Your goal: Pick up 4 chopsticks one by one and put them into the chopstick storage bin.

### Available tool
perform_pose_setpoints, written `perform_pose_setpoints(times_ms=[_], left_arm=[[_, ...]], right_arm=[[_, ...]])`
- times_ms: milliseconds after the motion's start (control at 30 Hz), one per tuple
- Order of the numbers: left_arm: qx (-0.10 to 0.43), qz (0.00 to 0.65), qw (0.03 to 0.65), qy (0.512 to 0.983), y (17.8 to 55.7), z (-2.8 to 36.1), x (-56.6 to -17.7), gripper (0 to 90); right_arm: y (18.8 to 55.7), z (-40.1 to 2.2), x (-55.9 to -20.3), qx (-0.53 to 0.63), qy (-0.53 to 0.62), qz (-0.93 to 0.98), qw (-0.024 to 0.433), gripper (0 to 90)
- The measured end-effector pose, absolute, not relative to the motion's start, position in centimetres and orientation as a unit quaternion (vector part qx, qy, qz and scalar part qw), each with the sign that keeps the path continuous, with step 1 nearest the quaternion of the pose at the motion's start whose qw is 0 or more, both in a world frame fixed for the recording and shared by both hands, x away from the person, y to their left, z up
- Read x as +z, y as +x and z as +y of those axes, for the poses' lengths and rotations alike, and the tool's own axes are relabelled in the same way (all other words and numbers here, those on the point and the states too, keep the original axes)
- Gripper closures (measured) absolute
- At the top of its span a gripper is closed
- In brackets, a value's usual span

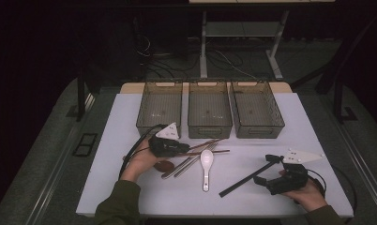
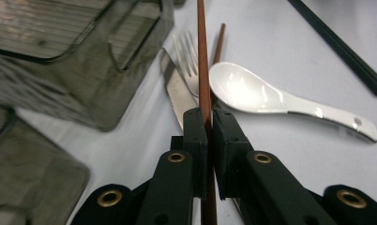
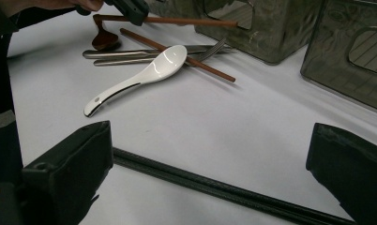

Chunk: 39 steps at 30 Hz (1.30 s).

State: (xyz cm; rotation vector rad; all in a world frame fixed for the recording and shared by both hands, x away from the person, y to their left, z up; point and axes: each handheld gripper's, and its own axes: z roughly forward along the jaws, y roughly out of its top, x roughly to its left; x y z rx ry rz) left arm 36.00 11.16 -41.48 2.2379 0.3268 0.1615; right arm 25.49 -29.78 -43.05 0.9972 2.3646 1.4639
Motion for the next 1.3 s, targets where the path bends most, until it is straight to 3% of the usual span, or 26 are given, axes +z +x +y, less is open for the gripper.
perform_pose_setpoints(times_ms=[1300], left_arm=[[0.096,0.261,0.465,0.84,35.5,15.5,-37.7,83.5]], right_arm=[[25.4,-29.6,-43.0,0.495,0.332,0.798,0.092,1.0]])
